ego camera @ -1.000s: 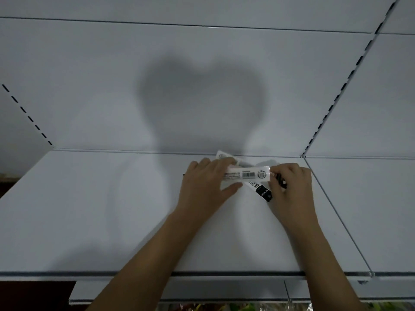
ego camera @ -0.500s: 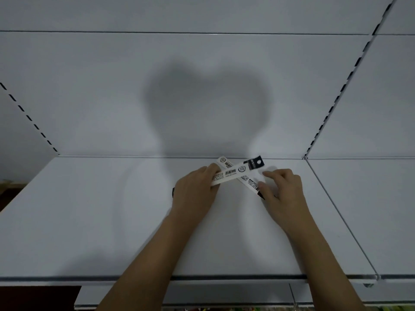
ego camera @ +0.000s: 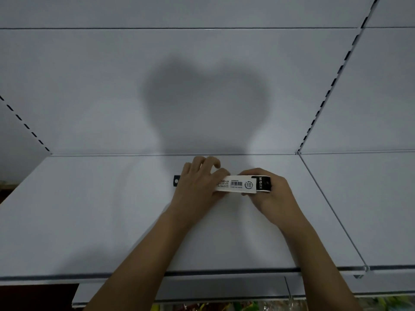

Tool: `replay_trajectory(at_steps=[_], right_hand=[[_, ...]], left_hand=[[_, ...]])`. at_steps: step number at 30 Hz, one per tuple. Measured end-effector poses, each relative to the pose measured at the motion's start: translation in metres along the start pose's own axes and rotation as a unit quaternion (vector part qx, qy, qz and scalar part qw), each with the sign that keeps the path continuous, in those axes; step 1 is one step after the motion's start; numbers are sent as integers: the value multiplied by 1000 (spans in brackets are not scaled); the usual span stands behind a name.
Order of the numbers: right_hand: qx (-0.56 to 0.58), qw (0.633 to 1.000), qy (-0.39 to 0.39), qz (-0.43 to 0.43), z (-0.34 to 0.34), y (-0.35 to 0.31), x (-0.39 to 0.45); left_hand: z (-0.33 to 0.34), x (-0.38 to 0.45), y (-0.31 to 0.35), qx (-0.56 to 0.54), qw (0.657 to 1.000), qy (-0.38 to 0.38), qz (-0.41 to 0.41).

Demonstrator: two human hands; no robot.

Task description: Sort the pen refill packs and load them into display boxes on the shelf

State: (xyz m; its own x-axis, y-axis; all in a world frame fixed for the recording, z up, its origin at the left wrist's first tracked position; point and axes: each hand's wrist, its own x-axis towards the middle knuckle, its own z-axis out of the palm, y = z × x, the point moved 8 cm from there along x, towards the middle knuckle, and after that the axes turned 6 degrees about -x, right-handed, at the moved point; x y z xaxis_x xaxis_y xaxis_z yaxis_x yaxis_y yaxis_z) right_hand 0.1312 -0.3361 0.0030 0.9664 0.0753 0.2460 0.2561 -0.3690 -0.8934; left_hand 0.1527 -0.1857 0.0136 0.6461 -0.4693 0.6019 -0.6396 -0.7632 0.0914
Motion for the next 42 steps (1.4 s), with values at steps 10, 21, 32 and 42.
replay_trajectory(at_steps=[10, 21, 32, 42], right_hand=[[35, 999, -16, 10, 14, 6, 0], [-65, 991, 78, 88, -27, -2, -15], [-248, 945, -18, 214, -30, -55, -105], [-303, 881, 11, 362, -43, -58, -246]], left_hand=[[9, -1, -5, -49, 995, -68, -62], [4, -7, -14, -28, 963, -199, -177], [-35, -37, 40, -176, 941, -263, -121], [-41, -74, 148, -315, 878, -359, 7]])
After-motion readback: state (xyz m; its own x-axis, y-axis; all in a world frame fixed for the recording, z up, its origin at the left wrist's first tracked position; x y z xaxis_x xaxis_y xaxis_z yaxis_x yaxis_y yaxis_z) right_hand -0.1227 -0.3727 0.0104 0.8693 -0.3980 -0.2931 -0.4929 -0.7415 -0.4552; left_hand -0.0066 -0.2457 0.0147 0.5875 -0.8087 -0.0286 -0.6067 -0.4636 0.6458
